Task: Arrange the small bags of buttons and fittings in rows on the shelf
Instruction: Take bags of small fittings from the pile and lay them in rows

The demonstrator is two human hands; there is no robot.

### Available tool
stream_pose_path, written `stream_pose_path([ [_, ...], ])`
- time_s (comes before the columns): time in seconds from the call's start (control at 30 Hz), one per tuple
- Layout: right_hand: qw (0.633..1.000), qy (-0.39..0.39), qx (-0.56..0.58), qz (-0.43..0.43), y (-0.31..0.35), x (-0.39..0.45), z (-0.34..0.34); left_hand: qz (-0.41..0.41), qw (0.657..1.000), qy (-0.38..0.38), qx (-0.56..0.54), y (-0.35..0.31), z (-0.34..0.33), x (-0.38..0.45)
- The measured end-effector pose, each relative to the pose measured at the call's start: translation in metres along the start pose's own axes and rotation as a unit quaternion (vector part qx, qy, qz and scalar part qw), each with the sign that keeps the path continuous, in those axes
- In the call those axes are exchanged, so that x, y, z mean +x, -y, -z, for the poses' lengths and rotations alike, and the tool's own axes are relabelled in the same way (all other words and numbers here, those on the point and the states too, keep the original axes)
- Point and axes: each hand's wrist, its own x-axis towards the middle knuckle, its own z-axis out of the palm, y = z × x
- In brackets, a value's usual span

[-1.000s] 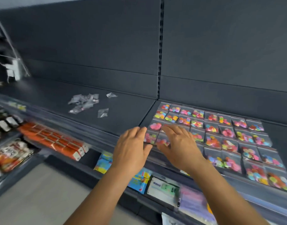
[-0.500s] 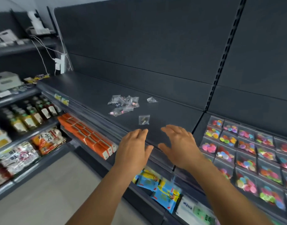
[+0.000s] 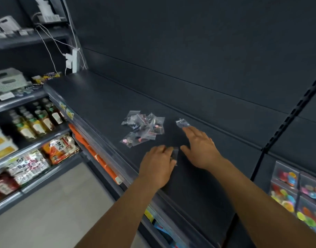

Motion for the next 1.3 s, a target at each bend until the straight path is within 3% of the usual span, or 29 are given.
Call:
stream_pose_path([
  [0.23,0.997,0.067,-0.018,-0.016,-0.011,0.059,-0.005,0.031,0.999,-0.028,0.009,0.013,-0.003,0.026],
  [0.4,0.994,0.046,0.043,0.091,-0.02,0.055,-0.006,0.051,0.998,-0.026,-0.019,0.019,-0.002,0.028],
  [0.5,0.991,0.035,0.071,0.112,-0.024,0.036,0.0,0.057,0.997,-0.018,-0.049,0.023,0.003,0.027],
  [0.6,0.984,0.024,0.164,0.058,-0.029,0.017,0.003,0.046,0.993,-0.005,-0.111,0.027,0.006,0.026],
  [0.67,0.97,-0.034,0.241,0.008,-0.03,0.008,0.001,0.058,0.987,-0.011,-0.152,0.027,0.007,0.027],
  [0.77,0.97,-0.11,0.196,-0.096,-0.03,0.007,-0.004,0.085,0.987,-0.038,-0.132,0.024,0.005,0.033],
  [0.9,0.968,-0.049,0.141,-0.203,-0.02,0.011,-0.012,0.119,0.982,-0.029,-0.142,0.02,0.0,0.038],
  [1.07,0.939,-0.085,0.252,-0.218,-0.003,0.007,-0.013,0.167,0.961,-0.005,-0.219,0.019,0.004,0.038],
  [1.23,0.878,-0.145,0.399,-0.22,0.005,-0.012,-0.004,0.122,0.947,0.0,-0.299,0.021,0.011,0.028],
  [1.3,0.849,-0.164,0.45,-0.22,0.009,-0.02,0.002,0.11,0.921,0.006,-0.373,0.02,0.015,0.022],
])
